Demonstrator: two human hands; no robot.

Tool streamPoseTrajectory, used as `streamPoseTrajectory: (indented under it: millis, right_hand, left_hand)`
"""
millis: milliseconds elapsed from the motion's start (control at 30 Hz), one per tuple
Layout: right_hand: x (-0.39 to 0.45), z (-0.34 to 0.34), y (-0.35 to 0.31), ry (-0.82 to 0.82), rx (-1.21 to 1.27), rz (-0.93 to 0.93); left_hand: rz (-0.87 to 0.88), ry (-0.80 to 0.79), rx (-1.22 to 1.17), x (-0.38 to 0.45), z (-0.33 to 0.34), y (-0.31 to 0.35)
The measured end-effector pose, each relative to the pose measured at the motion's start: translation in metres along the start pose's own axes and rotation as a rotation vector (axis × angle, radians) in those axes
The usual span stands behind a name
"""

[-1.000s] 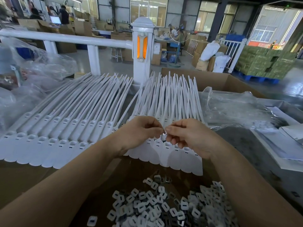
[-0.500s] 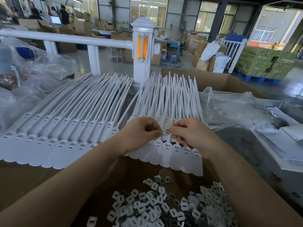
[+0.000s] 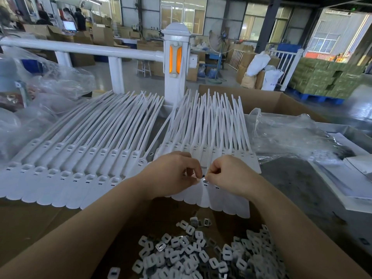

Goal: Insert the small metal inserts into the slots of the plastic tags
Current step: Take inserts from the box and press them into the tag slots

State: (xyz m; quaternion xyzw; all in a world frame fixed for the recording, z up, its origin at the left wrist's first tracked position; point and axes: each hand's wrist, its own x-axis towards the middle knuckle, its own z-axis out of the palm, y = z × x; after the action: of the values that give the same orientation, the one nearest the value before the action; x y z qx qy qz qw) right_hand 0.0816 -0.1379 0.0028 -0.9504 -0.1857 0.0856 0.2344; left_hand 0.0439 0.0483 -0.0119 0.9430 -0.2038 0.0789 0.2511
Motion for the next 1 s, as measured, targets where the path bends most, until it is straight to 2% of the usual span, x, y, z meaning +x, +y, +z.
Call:
streamPoseTrajectory:
  millis: [133,300,467,533,600,700,833,1000]
  right_hand:
    - [0.000,-0.002,-0.002,-0.016,0.021,0.006]
    - [0.001,-0.008,0.004,-0.006,0.160,0.061]
    - [0.004,-0.010,0.010,0.003,0.270,0.104]
    - [0.005,-0.010,0.011,0.010,0.298,0.111]
    - [0.005,-0.010,0.012,0.009,0.319,0.118]
    - [0.004,-0.010,0.012,0.003,0.345,0.119]
    - [0.004,-0.010,0.012,0.007,0.355,0.111]
    - [0.004,-0.009,0.012,0.005,0.343,0.115]
  left_hand:
    - [0.031,-0.034,0.056,0.000,-0.001,0.000]
    - [0.080,-0.052,0.103,-0.001,-0.002,0.001]
    - [0.048,-0.062,0.111,0.000,-0.007,0.010]
    - [0.048,-0.172,0.007,0.000,-0.012,0.019]
    - [0.041,-0.350,-0.127,-0.001,-0.016,0.030]
    - [0.029,-0.514,-0.162,-0.003,-0.019,0.042]
    - [0.019,-0.546,0.002,-0.003,-0.015,0.049]
    - [0.013,-0.520,0.042,-0.002,-0.011,0.052]
